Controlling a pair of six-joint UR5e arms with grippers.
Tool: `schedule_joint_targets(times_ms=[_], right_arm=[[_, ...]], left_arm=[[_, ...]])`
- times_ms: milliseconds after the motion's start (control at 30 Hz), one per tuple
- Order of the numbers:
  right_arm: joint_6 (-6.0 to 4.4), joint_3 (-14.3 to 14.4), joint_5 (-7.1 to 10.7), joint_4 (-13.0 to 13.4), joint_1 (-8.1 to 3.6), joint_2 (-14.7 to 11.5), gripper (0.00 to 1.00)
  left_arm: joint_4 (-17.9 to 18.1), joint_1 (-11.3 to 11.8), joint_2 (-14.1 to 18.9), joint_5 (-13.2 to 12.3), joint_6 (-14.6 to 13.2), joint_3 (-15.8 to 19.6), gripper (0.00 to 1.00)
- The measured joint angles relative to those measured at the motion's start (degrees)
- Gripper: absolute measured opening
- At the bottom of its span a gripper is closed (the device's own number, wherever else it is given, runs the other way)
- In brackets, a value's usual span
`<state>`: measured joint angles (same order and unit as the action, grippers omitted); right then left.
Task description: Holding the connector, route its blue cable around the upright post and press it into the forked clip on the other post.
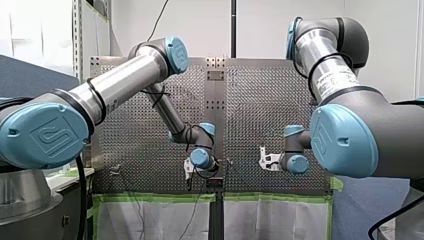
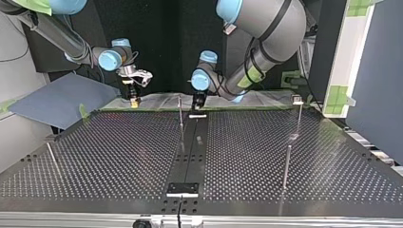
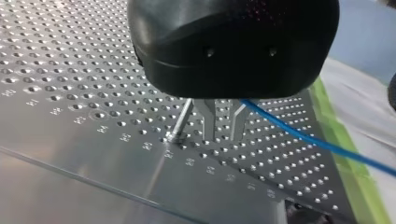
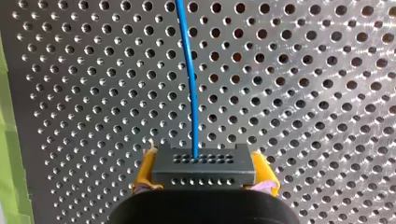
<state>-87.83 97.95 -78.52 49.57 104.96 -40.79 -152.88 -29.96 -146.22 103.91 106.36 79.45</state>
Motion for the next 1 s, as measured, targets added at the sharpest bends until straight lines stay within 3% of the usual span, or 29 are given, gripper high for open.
schedule_joint_targets(times_ms=[333,1000], right_arm=[[0.03,0.0,0.30,-0.2,0.42,0.1,0.00],[-0.21,0.0,0.74,0.5,0.53,0.4,0.00]], left_arm=[[-1.9,1.6,0.0,4.0,3.0,0.2,0.24],[0.7,1.4,1.6,14.0,5.3,0.6,0.24]])
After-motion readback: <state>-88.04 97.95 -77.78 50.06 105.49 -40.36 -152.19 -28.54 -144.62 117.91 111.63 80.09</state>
